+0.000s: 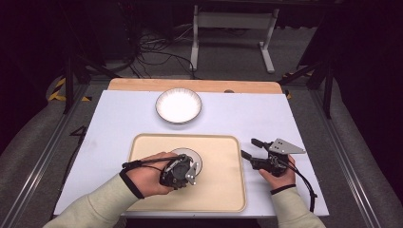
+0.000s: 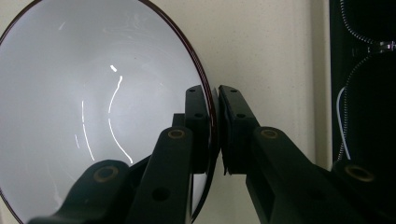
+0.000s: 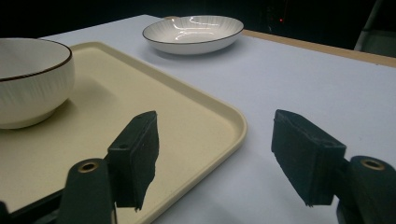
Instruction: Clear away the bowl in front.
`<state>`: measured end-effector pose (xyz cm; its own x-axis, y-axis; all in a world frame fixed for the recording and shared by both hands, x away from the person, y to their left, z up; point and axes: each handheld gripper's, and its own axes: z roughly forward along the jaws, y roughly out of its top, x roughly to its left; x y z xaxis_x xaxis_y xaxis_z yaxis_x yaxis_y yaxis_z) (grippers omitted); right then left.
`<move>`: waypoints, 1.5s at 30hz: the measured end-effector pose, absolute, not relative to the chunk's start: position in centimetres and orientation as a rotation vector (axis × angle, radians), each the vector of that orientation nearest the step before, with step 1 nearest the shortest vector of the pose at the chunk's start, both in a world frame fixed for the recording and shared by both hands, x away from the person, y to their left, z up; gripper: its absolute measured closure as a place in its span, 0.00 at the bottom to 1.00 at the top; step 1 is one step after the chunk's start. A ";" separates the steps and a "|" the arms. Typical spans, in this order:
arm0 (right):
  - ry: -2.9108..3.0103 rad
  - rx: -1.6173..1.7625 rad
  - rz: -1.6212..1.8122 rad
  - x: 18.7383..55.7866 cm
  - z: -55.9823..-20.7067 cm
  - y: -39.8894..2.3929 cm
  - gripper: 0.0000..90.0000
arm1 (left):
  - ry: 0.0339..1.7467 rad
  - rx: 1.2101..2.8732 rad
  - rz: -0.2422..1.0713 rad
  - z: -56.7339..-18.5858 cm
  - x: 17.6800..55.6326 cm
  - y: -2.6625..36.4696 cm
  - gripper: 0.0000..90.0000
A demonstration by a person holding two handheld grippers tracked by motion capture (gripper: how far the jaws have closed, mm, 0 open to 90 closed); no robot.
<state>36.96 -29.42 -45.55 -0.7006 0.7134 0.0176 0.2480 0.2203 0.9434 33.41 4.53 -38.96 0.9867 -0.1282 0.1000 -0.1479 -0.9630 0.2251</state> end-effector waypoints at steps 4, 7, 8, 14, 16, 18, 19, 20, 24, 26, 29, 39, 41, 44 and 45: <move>2.079 0.886 1.484 37.0 -45.6 -29.4 0.37 | -0.197 2.905 0.125 -39.0 33.3 4.5 0.92; 2.079 0.887 1.484 37.0 -45.6 -29.4 0.37 | -0.194 2.904 0.120 -39.1 33.4 4.5 0.93; 2.078 0.887 1.484 37.0 -45.6 -29.4 0.37 | -0.186 2.905 0.117 -39.1 33.3 4.5 0.93; 2.078 0.887 1.483 37.0 -45.6 -29.4 0.36 | -0.188 2.906 0.108 -39.4 33.3 4.7 0.92; 2.078 0.888 1.484 37.0 -45.6 -29.4 0.36 | -0.194 2.904 0.101 -39.5 33.3 4.7 0.92; 2.079 0.888 1.484 37.0 -45.6 -29.4 0.37 | -0.193 2.910 0.085 -39.7 33.3 4.6 0.91; 2.079 0.887 1.484 37.0 -45.6 -29.4 0.37 | -0.189 2.919 0.081 -39.9 33.3 4.6 0.90; 2.079 0.887 1.484 37.0 -45.6 -29.4 0.37 | -0.194 2.921 0.075 -40.0 33.3 4.6 0.89; 2.080 0.888 1.485 37.0 -45.5 -29.4 0.36 | -0.178 2.914 0.065 -40.1 33.3 4.7 0.89; 2.080 0.890 1.485 37.0 -45.5 -29.4 0.36 | -0.163 2.905 0.050 -40.2 33.4 4.8 0.89; 2.079 0.890 1.485 37.0 -45.5 -29.4 0.36 | -0.143 2.896 0.042 -40.2 33.5 4.9 0.81; 2.076 0.891 1.484 37.0 -45.6 -29.4 0.36 | -0.059 2.747 -0.005 -38.5 34.1 6.0 0.62; 2.076 0.892 1.484 37.0 -45.6 -29.4 0.36 | -0.039 2.723 0.001 -38.3 34.1 6.2 0.62; 2.074 0.897 1.481 37.0 -45.5 -29.5 0.35 | -0.015 2.661 0.014 -37.7 34.3 6.9 0.63; 2.071 0.897 1.482 37.0 -45.5 -29.5 0.35 | 0.002 2.639 0.020 -37.6 34.3 7.2 0.63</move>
<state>36.96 -29.47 -45.53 -0.6940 0.7197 0.0197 0.2509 0.2161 0.9436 34.33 7.15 -37.60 0.9999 0.0052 0.0140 -0.0022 -0.8764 0.4816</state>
